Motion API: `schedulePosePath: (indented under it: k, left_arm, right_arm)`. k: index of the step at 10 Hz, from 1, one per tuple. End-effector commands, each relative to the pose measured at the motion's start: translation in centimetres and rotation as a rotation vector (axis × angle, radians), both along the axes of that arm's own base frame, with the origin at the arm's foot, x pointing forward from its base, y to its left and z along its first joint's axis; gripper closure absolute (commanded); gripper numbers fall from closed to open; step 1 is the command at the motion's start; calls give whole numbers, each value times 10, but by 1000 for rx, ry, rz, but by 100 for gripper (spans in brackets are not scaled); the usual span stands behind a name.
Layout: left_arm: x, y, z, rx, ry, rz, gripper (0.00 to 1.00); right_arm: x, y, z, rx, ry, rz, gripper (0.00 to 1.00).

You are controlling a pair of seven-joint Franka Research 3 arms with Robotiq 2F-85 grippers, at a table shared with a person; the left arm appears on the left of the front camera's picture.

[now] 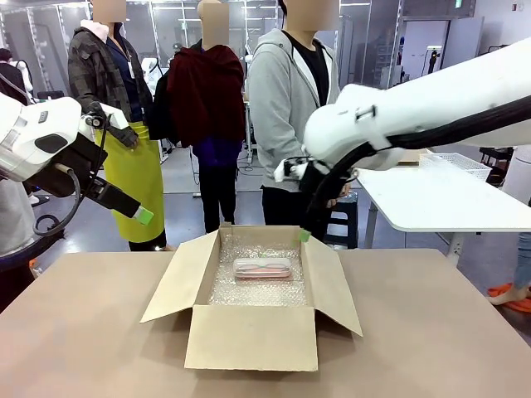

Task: Pack the glasses set securely to prepare it for shipping.
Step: Put the Glasses case from the right side of the table into the Package Box.

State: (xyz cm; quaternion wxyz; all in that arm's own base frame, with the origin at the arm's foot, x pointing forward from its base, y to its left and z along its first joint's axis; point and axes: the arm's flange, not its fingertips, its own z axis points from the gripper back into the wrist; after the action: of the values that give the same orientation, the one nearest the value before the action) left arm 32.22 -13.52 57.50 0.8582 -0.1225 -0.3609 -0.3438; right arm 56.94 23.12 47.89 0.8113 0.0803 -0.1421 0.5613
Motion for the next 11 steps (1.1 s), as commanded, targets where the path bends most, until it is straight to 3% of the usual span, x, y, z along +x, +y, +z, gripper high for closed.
schedulePosePath:
  k: [1,5,7,8,11]
  left_arm:
    - [0,2,1,-1,-7,-5,0]
    - [0,2,1,-1,-7,-5,0]
    - [0,2,1,-1,-7,-5,0]
    - [0,2,1,-1,-7,-5,0]
    - [0,2,1,-1,-7,-5,0]
  right_arm:
    - [-54,-32,7,10,-37,-133,0]
    - [-129,-117,31,114,-105,-418,0]
    - [-157,-162,35,245,-101,-486,0]
    - [-172,-185,34,250,-112,-568,0]
    - [-198,-214,31,274,-117,-652,0]
